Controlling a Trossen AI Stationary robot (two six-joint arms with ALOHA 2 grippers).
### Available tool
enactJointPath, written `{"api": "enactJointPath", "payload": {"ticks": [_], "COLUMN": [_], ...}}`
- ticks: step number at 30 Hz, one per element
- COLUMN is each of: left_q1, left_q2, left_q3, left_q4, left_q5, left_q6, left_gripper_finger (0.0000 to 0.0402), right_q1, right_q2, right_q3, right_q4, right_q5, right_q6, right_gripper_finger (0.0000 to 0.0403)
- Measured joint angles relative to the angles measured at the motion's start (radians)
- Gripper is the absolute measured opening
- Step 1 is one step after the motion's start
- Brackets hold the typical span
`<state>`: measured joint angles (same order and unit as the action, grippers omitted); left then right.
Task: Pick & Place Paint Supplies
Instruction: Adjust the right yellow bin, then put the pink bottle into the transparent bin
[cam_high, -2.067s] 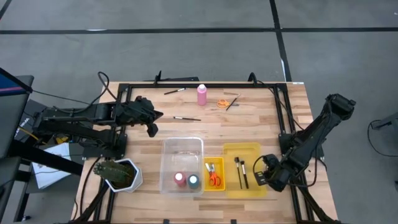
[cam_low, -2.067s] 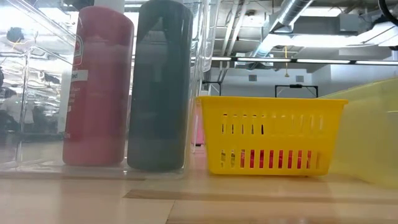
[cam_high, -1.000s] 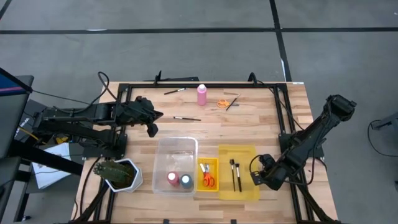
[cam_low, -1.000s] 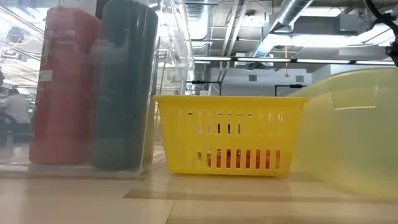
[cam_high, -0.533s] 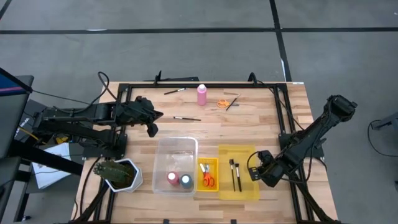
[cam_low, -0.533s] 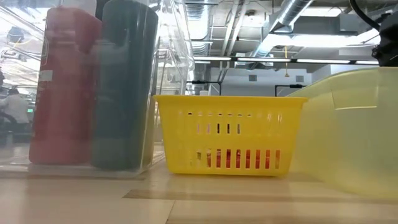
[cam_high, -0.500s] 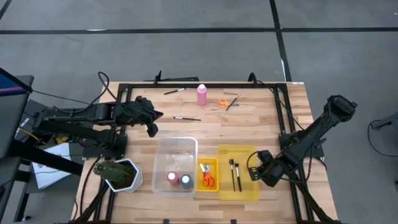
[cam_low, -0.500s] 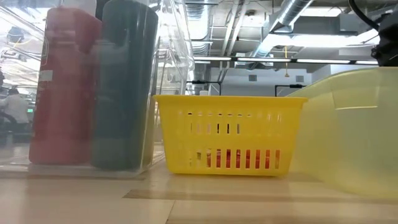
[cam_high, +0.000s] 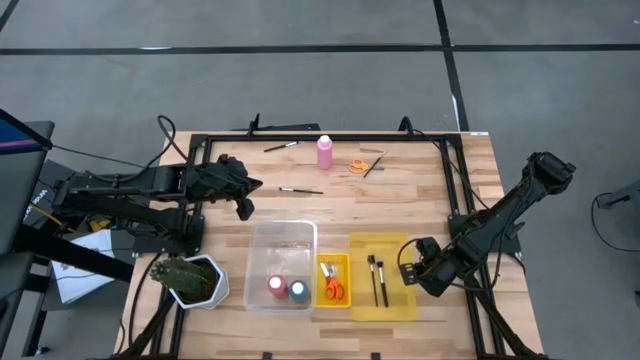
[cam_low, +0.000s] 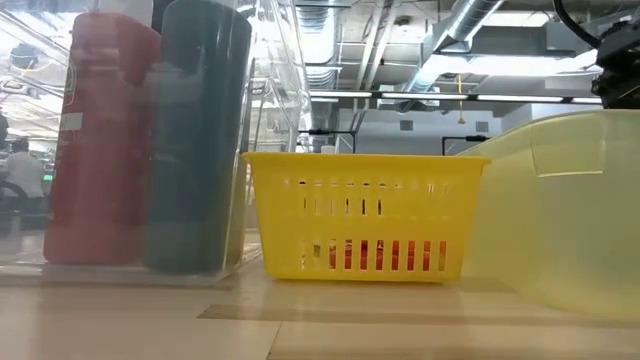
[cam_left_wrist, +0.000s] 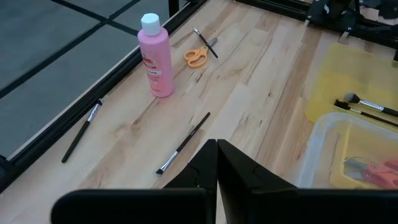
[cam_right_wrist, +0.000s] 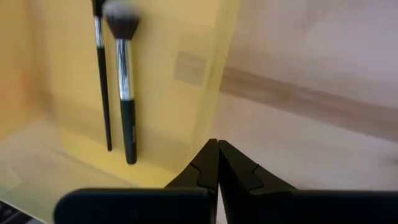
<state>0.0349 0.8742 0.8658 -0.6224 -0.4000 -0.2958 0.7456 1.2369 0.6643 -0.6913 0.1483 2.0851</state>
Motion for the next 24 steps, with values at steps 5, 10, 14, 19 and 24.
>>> {"api": "enactJointPath", "payload": {"ticks": [5, 10, 14, 19, 24], "left_q1": [0.0, 0.0, 0.0, 0.0, 0.002], "left_q2": [0.0, 0.0, 0.0, 0.0, 0.0], "left_q3": [0.0, 0.0, 0.0, 0.0, 0.0], "left_q4": [0.0, 0.0, 0.004, 0.088, 0.155], "left_q5": [0.0, 0.001, 0.004, 0.013, 0.013], "left_q6": [0.0, 0.0, 0.0, 0.0, 0.002], "left_gripper_finger": [0.0, 0.0, 0.0, 0.0, 0.0], "right_q1": [-0.003, -0.005, -0.049, -0.188, -0.404], "right_q2": [-0.085, -0.194, -0.286, -0.398, -0.495], "right_q3": [0.0, 0.0, 0.0, 0.0, 0.0], "right_q4": [-0.088, -0.165, -0.184, -0.181, -0.1], "right_q5": [0.05, 0.157, 0.241, 0.289, 0.27], "right_q6": [0.01, -0.011, -0.129, -0.338, -0.636], "right_gripper_finger": [0.0, 0.0, 0.0, 0.0, 0.0]}}
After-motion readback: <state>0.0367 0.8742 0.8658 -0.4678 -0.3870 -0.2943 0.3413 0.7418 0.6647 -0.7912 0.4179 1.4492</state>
